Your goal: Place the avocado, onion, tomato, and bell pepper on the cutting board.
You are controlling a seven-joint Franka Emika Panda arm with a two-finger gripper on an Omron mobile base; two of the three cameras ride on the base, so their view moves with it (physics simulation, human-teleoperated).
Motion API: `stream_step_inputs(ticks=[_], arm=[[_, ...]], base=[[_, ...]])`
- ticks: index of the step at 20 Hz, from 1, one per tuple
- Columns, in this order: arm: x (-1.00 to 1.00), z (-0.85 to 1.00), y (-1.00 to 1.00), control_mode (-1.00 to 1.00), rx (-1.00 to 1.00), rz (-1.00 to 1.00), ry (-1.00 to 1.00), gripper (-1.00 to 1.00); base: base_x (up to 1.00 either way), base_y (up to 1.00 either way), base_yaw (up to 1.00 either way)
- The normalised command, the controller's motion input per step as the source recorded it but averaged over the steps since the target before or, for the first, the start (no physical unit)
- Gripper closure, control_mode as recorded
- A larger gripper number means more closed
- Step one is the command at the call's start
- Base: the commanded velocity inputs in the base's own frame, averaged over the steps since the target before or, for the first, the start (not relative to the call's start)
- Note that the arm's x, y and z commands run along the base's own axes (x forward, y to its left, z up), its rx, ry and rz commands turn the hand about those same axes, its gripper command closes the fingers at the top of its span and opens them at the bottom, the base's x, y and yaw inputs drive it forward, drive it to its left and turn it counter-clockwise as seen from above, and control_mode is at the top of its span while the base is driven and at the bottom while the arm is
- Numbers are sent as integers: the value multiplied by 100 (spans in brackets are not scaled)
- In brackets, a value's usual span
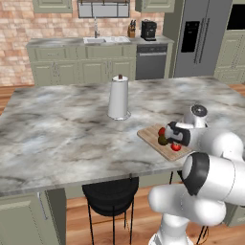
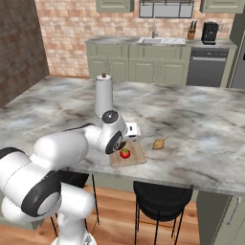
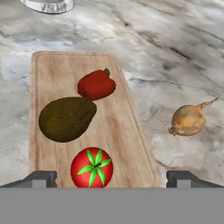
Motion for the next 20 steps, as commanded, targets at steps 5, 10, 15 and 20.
stream_step_inputs(ticks=[5,10,15,20], arm=[[0,31,0,-100,1,0,10,-100],[0,26,-7,-100,3,0,7,-100],[0,21,-18,-100,5,0,7,-100],[0,18,-20,-100,6,-1,7,-100]], base=[[0,0,0],[0,0,0],[0,0,0],[0,0,0]])
